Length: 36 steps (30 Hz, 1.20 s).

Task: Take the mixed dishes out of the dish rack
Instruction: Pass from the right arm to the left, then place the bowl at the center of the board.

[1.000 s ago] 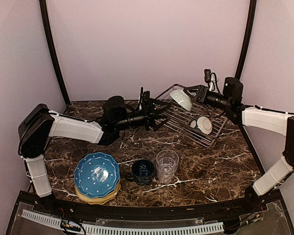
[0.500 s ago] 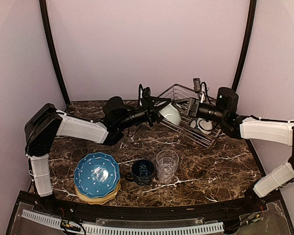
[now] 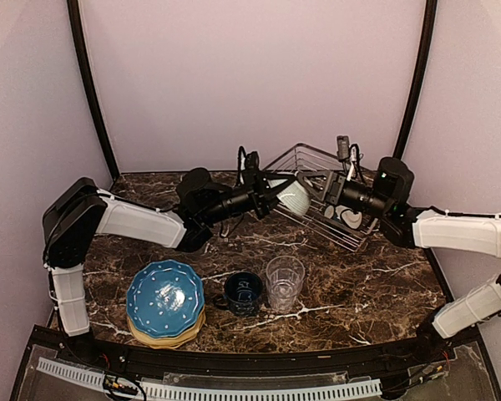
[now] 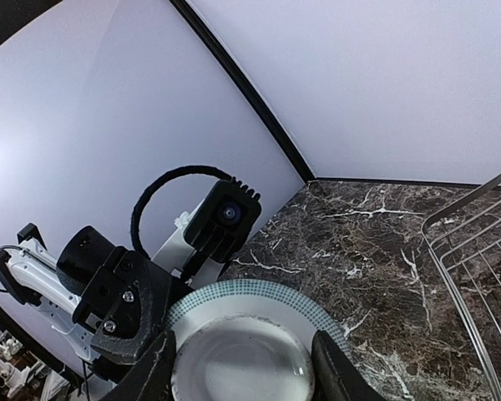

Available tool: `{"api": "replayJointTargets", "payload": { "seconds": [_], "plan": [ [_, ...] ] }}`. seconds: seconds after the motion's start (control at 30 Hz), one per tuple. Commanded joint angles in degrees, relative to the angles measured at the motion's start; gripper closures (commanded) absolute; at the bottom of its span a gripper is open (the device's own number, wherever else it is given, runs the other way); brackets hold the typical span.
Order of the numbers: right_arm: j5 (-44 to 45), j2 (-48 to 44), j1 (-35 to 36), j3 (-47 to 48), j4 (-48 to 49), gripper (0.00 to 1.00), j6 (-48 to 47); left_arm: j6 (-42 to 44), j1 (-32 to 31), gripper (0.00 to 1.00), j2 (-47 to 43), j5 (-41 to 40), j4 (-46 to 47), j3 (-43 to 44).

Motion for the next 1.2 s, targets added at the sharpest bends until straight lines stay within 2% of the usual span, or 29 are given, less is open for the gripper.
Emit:
{"api": "replayJointTargets", "payload": {
  "seconds": [0.0,0.1,0.17,0.3,0.37,0.43,0.5,0.57,0.7,0.8,1.0,1.17],
  "plan": [
    [2.87,-4.0,0.62,0.13,-2.52,0.65,-1.07,9.05,0.11,0.99,-5.08,0.75,-5.72,-1.72],
    [5.84,-6.86,0.46,0.09,-8.69,0.33,-4.27,15.77,0.48,0.99,-9.39,1.23,-15.65,-2.35],
    [7.97,-8.71,0.27,0.06,-12.63,0.16,-6.59,24.35,0.74,0.99,-12.38,0.33,-25.73,-2.33],
    [13.02,-12.5,-0.65,-0.01,-20.54,0.02,-11.49,37.49,0.79,0.99,-17.94,-4.57,-45.99,-1.33],
    [15.89,-14.42,-1.33,-0.04,-23.58,0.01,-13.74,43.91,0.79,0.99,-19.4,-8.08,-57.48,0.91],
    [18.34,-16.11,-2.3,0.16,-27.66,0.01,-15.34,50.18,0.79,0.99,-19.45,-11.92,-74.35,4.63],
    [19.23,-17.3,-3.38,0.37,-30.45,0.01,-16.42,55.16,0.79,0.99,-18.25,-16.04,-82.12,8.7],
    [20.27,-18.34,-4.03,0.62,-32.48,0.01,-17.69,58.94,0.72,0.99,-15.42,-19.58,-94.08,12.49],
    [24.47,-18.58,-4.61,2.31,-37.12,0.01,-19.45,63.0,0.18,0.99,-10.03,-25.75,-105.59,18.35],
    [27.27,-17.31,-5.03,4.73,-41.96,0.01,-20.05,64.08,-0.68,0.99,-6.56,-31.8,-109.81,22.0],
    [32.35,-11.39,-5.43,10.59,-51.44,0.01,-21.85,64.31,-2.06,0.99,-0.98,-35.56,-111.63,24.86],
    [37.78,-2.01,-5.7,17.32,-60.59,0.01,-20.56,64.41,-2.2,0.98,2.37,-37.29,-111.96,25.79]
  ]
}}
